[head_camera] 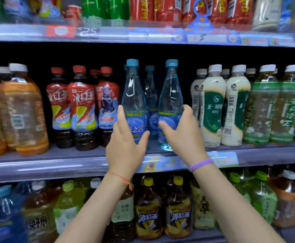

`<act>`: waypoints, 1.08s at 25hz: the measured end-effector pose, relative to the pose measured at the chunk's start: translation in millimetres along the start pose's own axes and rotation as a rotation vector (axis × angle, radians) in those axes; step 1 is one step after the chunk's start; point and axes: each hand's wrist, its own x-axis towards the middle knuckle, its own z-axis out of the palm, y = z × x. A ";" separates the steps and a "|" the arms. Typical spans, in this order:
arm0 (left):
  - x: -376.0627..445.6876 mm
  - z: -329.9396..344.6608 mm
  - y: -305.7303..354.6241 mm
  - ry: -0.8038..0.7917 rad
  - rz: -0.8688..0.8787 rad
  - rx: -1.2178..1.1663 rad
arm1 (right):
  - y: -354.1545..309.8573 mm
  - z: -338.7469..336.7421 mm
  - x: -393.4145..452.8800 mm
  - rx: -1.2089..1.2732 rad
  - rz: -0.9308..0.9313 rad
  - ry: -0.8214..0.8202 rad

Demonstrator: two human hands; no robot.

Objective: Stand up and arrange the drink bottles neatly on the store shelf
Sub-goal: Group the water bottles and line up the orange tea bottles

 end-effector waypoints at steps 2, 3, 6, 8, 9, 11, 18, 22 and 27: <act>-0.8 0.4 0.6 0.048 -0.018 0.029 | 5.1 -10.3 -4.5 -0.123 -0.003 0.063; -2.6 2.2 2.7 0.114 0.028 0.047 | 6.8 -14.2 -6.2 -0.164 -0.008 0.075; -9.6 8.2 20.2 0.264 0.277 0.008 | 10.0 -18.7 -9.6 -0.216 -0.039 0.092; -5.6 10.1 30.9 0.274 0.284 0.054 | 13.2 -21.3 -8.8 -0.229 -0.059 0.096; -0.7 10.4 31.2 0.269 0.224 0.113 | 15.4 -23.0 -7.3 -0.229 -0.066 0.088; 10.8 8.4 21.9 0.225 0.083 0.169 | 19.4 -23.9 -6.3 -0.225 -0.078 0.072; 8.6 -2.6 4.0 0.263 0.093 0.143 | 26.1 -21.5 -3.6 -0.128 -0.129 0.039; 5.3 -2.1 8.3 0.290 0.203 0.138 | 15.4 -9.9 -4.1 0.063 -0.144 -0.066; -1.8 -4.4 7.6 0.260 0.253 0.039 | 3.2 7.5 -9.4 0.368 -0.175 -0.074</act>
